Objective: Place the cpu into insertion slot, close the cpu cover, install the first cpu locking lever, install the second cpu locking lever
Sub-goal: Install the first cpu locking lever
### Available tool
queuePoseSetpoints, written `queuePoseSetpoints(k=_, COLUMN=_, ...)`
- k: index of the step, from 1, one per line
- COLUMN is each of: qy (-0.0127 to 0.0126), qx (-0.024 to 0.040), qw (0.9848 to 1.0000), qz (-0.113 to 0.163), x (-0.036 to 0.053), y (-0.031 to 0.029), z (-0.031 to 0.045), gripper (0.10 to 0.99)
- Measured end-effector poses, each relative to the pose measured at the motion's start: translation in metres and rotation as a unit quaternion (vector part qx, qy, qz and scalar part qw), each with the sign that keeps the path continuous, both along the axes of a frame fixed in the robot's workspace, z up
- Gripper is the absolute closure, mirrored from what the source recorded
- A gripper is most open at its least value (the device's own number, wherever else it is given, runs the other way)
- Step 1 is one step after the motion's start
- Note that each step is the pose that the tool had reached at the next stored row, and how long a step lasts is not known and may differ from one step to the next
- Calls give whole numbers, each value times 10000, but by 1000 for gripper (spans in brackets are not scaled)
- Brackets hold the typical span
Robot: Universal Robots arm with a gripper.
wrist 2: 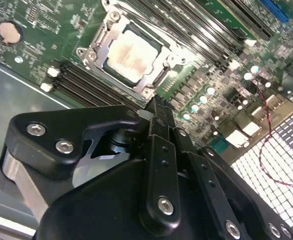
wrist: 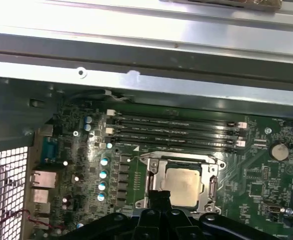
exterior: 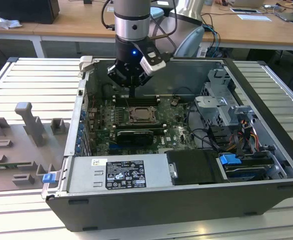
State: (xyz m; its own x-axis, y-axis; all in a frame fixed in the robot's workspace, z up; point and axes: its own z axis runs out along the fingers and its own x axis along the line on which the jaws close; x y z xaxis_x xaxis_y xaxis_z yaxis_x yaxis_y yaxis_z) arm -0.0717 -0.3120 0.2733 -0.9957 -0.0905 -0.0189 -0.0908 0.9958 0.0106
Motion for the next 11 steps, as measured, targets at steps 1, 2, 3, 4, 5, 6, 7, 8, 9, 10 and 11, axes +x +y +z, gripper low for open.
queuePoseSetpoints(k=1, qy=-1, qx=2, qw=10000, qz=-1, x=-71, y=1, z=-11, gripper=980)
queuePoseSetpoints(k=2, qy=-1, qx=1, qw=10000, qz=0, x=-93, y=0, z=-13, gripper=980)
queuePoseSetpoints(k=3, qy=-1, qx=1, qw=10000, qz=0, x=-111, y=0, z=-15, gripper=980)
queuePoseSetpoints(k=4, qy=0, qx=0, qw=10000, qz=-1, x=-131, y=0, z=-15, gripper=980)
queuePoseSetpoints(k=5, qy=0, qx=1, qw=10000, qz=-1, x=-146, y=0, z=-17, gripper=980)
queuePoseSetpoints(k=6, qy=-1, qx=2, qw=10000, qz=-1, x=-174, y=1, z=-19, gripper=980)
queuePoseSetpoints(k=7, qy=0, qx=3, qw=10000, qz=0, x=-200, y=0, z=-20, gripper=980)
queuePoseSetpoints(k=8, qy=0, qx=7, qw=10000, qz=0, x=-223, y=0, z=-22, gripper=980)
queuePoseSetpoints(k=9, qy=-1, qx=10, qw=10000, qz=-1, x=-241, y=0, z=-22, gripper=980)
queuePoseSetpoints(k=10, qy=0, qx=12, qw=10000, qz=-1, x=-254, y=0, z=-23, gripper=980)
queuePoseSetpoints(k=11, qy=0, qx=14, qw=10000, qz=-1, x=-268, y=0, z=-23, gripper=980)
